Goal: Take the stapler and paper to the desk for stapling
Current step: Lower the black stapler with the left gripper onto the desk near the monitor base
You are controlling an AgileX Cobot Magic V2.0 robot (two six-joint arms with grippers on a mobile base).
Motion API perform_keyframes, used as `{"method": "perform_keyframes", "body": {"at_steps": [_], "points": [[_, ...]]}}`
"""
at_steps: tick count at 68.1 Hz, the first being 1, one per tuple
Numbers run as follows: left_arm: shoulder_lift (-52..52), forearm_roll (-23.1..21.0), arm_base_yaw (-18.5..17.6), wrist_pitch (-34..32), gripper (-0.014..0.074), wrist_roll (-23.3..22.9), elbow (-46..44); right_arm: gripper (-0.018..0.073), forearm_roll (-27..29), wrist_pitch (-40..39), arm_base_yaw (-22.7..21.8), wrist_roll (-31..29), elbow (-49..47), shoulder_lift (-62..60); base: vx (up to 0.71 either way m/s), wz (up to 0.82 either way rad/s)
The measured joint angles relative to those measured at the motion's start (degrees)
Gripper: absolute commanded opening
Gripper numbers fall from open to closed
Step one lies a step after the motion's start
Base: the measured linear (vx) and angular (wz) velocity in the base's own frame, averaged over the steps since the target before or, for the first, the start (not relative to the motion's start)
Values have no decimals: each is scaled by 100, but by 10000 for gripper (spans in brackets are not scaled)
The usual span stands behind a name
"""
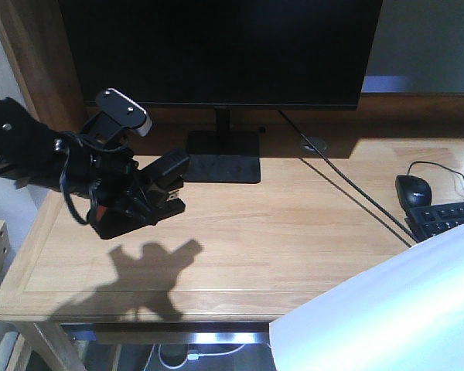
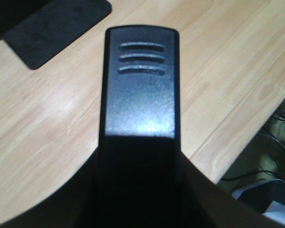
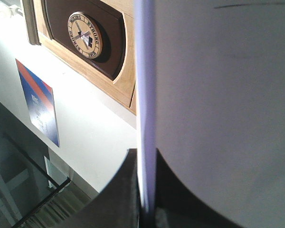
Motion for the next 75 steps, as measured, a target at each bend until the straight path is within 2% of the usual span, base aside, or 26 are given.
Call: {"method": "perform_keyframes", "body": {"at_steps": [6,15,24,31,44,56,61,75], "points": [[409,-727,276,306,-6,1125,-205,-2,0,0,0,0,0,0,0,0],[960,-1700,695,852,-6,2423,-556,-2,0,0,0,0,0,0,0,0],[1448,-2295,1044,1136,-6,3519,-949,-2,0,0,0,0,0,0,0,0],[1778,-2394,1226,1368,-6,4077,-1314,-2,0,0,0,0,0,0,0,0],[2550,-2417,1338,1537,-6,4708,-1984,-2,0,0,0,0,0,0,0,0],[3168,-2565,1338,1575,-6,5961,-2362,-2,0,0,0,0,0,0,0,0],[3374,-2592,1338,1594,-6,6348,-2441,-2,0,0,0,0,0,0,0,0],[3813,-2669,1338,1670,-6,6652,-2484,-2,0,0,0,0,0,0,0,0]]}}
